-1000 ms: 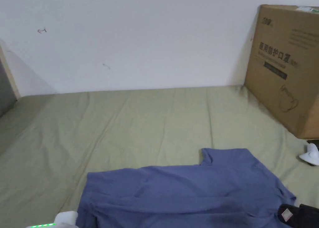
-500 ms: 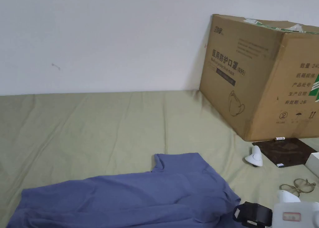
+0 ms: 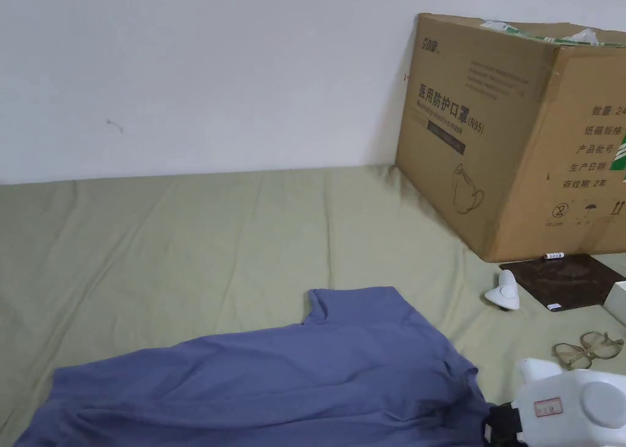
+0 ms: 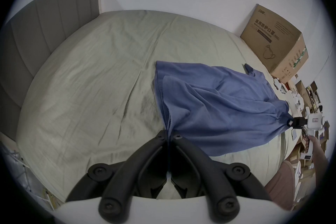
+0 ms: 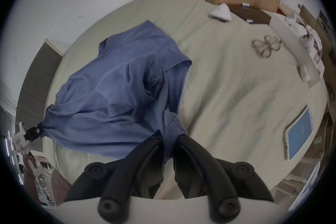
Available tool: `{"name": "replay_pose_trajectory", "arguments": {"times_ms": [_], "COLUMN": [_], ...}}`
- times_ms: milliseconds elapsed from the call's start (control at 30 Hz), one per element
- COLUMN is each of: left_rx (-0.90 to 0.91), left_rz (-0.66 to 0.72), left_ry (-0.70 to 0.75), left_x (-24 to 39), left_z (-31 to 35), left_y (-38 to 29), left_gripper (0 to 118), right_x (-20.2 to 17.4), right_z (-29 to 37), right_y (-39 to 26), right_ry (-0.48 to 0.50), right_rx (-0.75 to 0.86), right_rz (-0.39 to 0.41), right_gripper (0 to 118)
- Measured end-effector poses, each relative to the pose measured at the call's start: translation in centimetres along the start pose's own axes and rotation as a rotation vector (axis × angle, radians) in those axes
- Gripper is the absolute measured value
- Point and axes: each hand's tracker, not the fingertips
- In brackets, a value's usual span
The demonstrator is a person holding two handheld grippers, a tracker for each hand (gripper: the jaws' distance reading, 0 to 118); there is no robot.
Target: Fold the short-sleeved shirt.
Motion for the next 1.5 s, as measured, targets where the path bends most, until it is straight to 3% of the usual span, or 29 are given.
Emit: {"name": "replay_pose_trajectory", "arguments": {"times_ms": [167,267,367,433,467,500,533,567,600,633,667,767,867,1000,1033,1067,1100,1167,1200,1300,1400,1500], "left_rx": [-0.063,-0.189,-0.347,-0.417,-0.422,-0.422,-0.413,-0.413,-0.415,-0.419,-0.401,-0.295,-0.057,0.367,0.429,0.482,0.504,0.476,0.418,0.27,-0.009,-0.106], "left_rz": [-0.109,-0.118,-0.135,-0.07,-0.031,0.002,0.027,0.044,0.074,0.087,0.095,0.138,0.169,0.089,0.046,0.007,-0.022,-0.052,-0.066,-0.025,-0.027,-0.022], "left_ry": [0.027,0.02,-0.009,-0.045,-0.066,-0.081,-0.1,-0.104,-0.116,-0.134,-0.146,-0.163,-0.216,-0.198,-0.173,-0.149,-0.145,-0.168,-0.153,-0.12,-0.08,-0.007], "left_x": [-0.1,-0.8,-1.7,-2.3,-2.6,-2.9,-3.2,-3.6,-3.9,-4.1,-4.3,-4.6,-3.5,-0.3,0.3,1.1,1.8,2.6,3.0,2.1,0.2,-1.7], "left_z": [3.5,3.9,2.1,0.8,0.6,0.5,0.5,0.7,0.8,1.1,1.7,4.1,7.9,13.0,13.5,13.7,13.8,12.6,11.4,7.3,0.3,-6.1], "left_y": [-1.3,-3.9,-6.3,-7.0,-7.0,-6.8,-6.6,-6.3,-6.1,-6.3,-6.1,-4.9,-2.6,-0.5,-0.4,-0.1,0.3,1.7,2.6,5.1,7.9,8.9], "left_gripper": [0,0,0,0,0,2,16,44,94,114,116,112,112,111,105,91,73,45,0,0,0,0], "right_x": [1.2,2.0,2.7,2.7,2.6,2.5,2.3,2.1,2.0,1.8,0.4,-1.1,-3.7,-8.0,-9.4,-10.3,-11.1,-13.0,-13.8,-15.0,-15.6,-15.2], "right_z": [4.3,5.0,3.4,2.1,1.9,1.9,2.1,2.3,2.6,3.2,4.9,7.6,11.2,15.1,15.7,16.1,16.3,15.9,15.4,13.5,11.5,9.2], "right_y": [-2.2,-4.6,-6.5,-6.8,-6.7,-6.6,-6.5,-6.4,-6.4,-6.3,-6.5,-6.4,-5.8,-5.3,-5.1,-4.8,-4.7,-4.0,-3.6,-1.8,-1.1,-0.8], "right_ry": [0.035,0.073,0.047,0.027,0.02,0.005,-0.004,-0.017,-0.016,-0.012,-0.019,-0.023,0.046,0.218,0.254,0.308,0.346,0.383,0.35,0.466,0.425,0.431], "right_rx": [-0.021,-0.099,-0.173,-0.186,-0.187,-0.181,-0.165,-0.16,-0.164,-0.158,-0.141,-0.052,0.142,0.465,0.526,0.593,0.633,0.676,0.656,0.579,0.537,0.451], "right_rz": [0.009,0.023,0.003,-0.024,-0.041,-0.061,-0.061,-0.053,-0.046,-0.041,-0.03,-0.026,-0.02,0.028,0.038,0.033,0.029,0.009,-0.009,-0.016,0.02,0.031], "right_gripper": [8,8,8,8,11,25,57,95,118,118,118,118,118,114,105,82,69,38,0,0,0,0]}}
